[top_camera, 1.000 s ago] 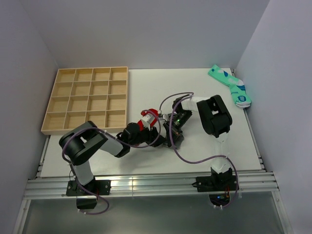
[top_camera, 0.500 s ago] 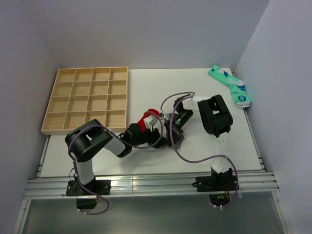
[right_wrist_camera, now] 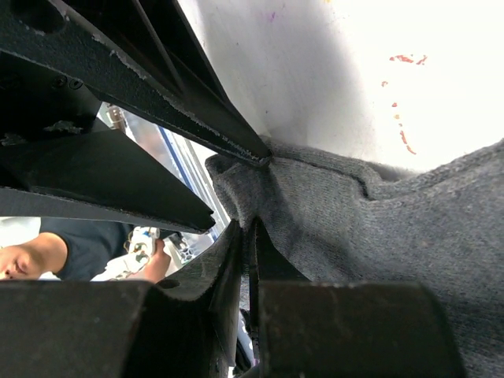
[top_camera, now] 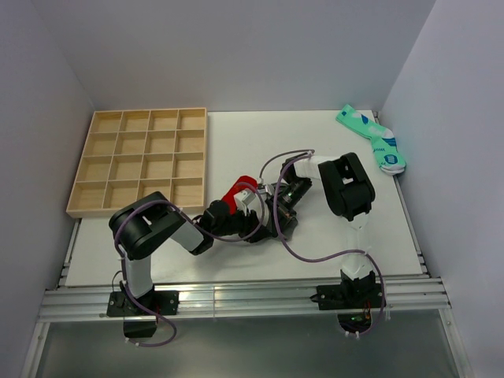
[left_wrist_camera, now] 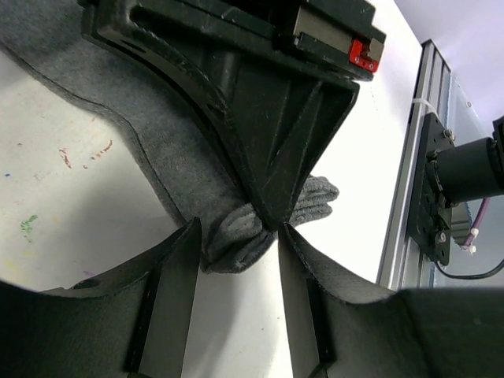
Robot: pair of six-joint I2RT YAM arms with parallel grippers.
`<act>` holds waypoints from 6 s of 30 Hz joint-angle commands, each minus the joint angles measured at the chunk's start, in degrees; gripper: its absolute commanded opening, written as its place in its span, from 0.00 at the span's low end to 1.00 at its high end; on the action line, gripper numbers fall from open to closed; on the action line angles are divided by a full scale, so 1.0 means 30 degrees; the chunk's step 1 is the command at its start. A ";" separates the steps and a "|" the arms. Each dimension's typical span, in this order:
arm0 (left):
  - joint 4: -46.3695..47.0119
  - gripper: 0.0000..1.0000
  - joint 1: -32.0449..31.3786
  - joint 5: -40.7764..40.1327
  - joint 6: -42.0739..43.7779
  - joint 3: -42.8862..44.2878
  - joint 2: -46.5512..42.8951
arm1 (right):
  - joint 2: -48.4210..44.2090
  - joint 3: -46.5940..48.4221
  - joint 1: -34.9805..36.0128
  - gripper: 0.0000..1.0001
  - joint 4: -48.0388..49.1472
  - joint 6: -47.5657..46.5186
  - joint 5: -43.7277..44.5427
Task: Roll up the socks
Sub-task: Roll the sock at the center of the board.
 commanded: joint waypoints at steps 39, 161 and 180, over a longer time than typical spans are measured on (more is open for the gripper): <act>-0.4371 0.00 -0.1232 -0.3138 0.0304 0.1486 -0.0779 | -0.2698 -0.0307 -0.0493 0.53 0.2450 0.1548 0.2251; -2.9216 0.00 0.0907 0.1488 -0.1660 1.5783 0.3087 | -1.9606 -1.7212 0.9233 0.42 2.0233 -0.7885 1.4908; -2.7929 0.00 0.1112 0.2074 -0.2186 1.4788 0.2590 | -1.8020 -1.7212 0.9234 0.26 2.0497 -0.6422 1.5319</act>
